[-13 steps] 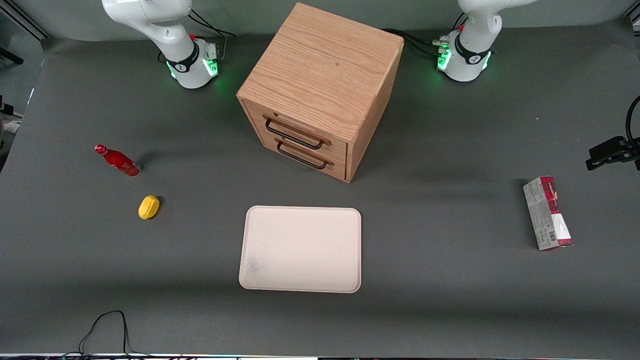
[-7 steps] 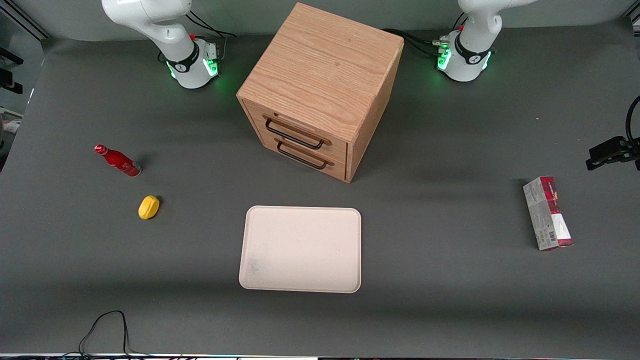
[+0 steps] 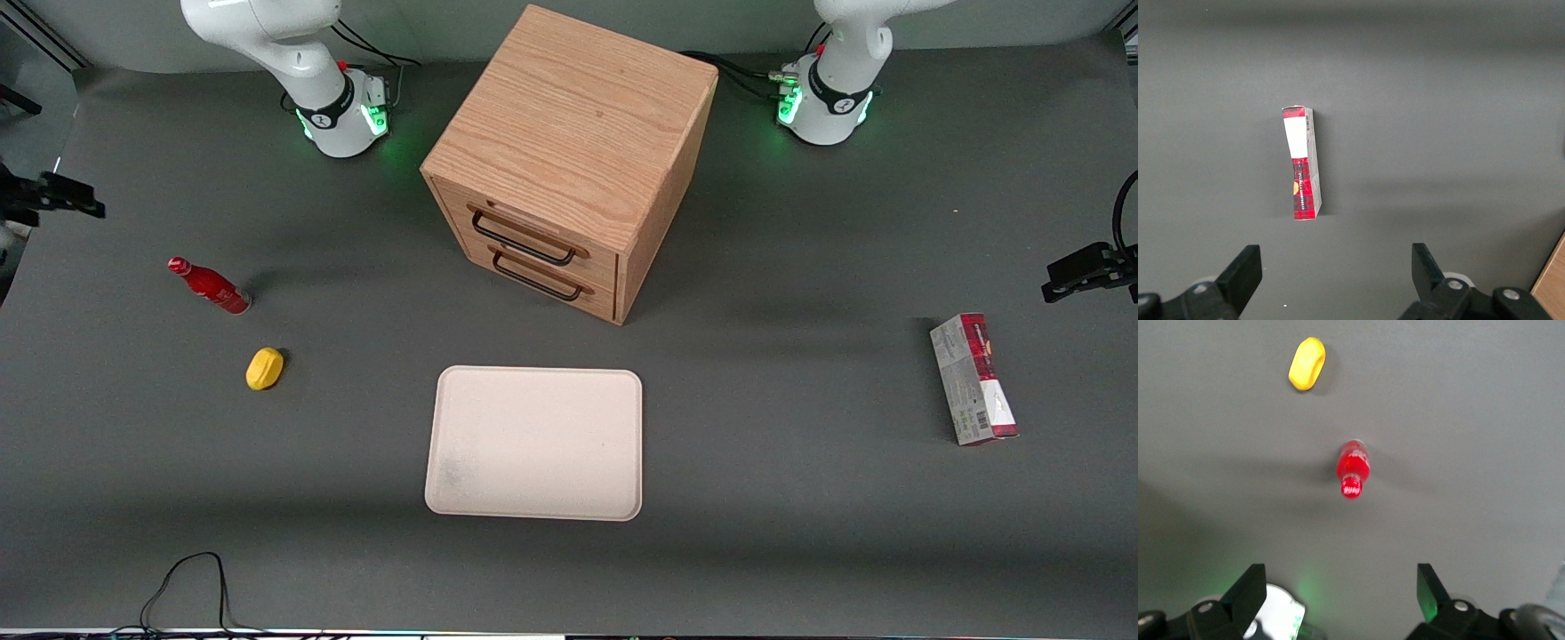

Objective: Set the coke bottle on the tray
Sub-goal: 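Move the open right gripper down to the red Coca-Cola bottle's cap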

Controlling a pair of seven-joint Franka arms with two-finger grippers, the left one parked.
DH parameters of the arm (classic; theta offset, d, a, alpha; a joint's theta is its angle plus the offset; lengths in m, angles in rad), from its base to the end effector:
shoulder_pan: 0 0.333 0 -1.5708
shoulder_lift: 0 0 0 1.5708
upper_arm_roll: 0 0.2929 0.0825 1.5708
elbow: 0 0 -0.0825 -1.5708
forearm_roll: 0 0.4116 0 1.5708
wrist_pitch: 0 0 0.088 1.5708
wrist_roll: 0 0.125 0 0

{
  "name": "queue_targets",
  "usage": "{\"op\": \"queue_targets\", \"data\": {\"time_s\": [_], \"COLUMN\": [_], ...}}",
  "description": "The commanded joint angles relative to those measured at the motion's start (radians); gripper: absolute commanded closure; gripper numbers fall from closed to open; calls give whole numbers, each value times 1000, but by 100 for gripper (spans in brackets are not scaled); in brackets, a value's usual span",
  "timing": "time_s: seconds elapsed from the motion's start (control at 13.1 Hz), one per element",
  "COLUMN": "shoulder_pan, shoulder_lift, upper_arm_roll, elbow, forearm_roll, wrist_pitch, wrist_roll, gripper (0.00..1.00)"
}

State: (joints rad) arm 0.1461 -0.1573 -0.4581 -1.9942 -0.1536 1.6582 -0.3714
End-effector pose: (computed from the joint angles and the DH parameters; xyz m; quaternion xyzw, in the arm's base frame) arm 0.4888 -0.1830 0.4594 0.9933 0.0494 -0.1045 0.0066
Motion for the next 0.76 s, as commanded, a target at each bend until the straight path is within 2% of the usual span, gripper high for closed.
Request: {"op": "queue_targets", "data": {"time_s": [0.0, 0.69], "shoulder_pan": [9, 9], "shoulder_lift": [-56, -28], "upper_arm_roll": [-27, -56], "elbow": [-161, -406], "forearm_roll": [-15, -11], "wrist_pitch": [156, 510], "wrist_roll": [31, 29], "gripper": [0, 0]}}
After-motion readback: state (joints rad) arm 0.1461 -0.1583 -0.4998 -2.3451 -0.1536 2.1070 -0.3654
